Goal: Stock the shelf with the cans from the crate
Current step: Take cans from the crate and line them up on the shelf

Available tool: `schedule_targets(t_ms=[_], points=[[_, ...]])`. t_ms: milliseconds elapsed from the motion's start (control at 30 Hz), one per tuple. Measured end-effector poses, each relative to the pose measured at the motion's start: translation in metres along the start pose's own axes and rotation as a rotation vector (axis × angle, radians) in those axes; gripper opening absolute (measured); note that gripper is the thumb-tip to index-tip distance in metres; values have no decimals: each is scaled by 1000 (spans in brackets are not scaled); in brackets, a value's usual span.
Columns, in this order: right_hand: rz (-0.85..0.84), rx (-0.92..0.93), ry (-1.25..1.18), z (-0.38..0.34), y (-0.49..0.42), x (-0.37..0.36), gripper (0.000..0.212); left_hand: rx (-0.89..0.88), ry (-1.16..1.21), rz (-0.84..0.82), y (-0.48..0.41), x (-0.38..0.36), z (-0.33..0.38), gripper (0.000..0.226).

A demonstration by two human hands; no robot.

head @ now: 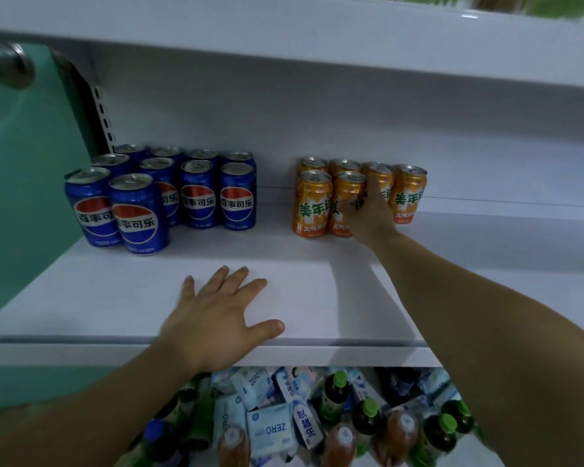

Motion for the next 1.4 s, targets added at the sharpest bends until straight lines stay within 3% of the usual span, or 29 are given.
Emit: schedule_targets(t_ms=[167, 267, 433, 567, 767, 967, 1133, 1400], points=[[44, -51, 84, -7, 10, 3, 78, 13, 5, -22, -1, 2, -1, 86], [87, 6, 195, -27, 28, 4, 75, 9, 23, -47, 0, 4, 0, 82], [-71, 166, 254, -76, 66, -28, 62, -1, 67, -74, 11, 12, -15, 78], [-277, 261, 212, -113, 95, -74, 59, 96, 50, -61, 32, 18, -75, 77], [-437, 226, 115, -157, 103, -151, 76, 262, 49, -28, 49, 21, -170, 75], [-446, 243, 15, -207, 90, -203, 99, 250, 26, 57, 45, 16, -176, 75], [-384, 274, 66, -214, 78, -224, 80, 242, 31, 81, 45, 15, -178, 76], [-370, 274, 49, -211, 77, -228, 87, 252, 48, 79, 45, 14, -180, 76]])
Point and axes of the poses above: each hand's wrist, its own y-axis away from the middle knuckle, its own x-axis out of the back of the hand, z = x × y, the point moved 6 cm from there along -y, towards the middle knuckle, and after that the axes turned 2 degrees about -z, right-handed, at the moved point
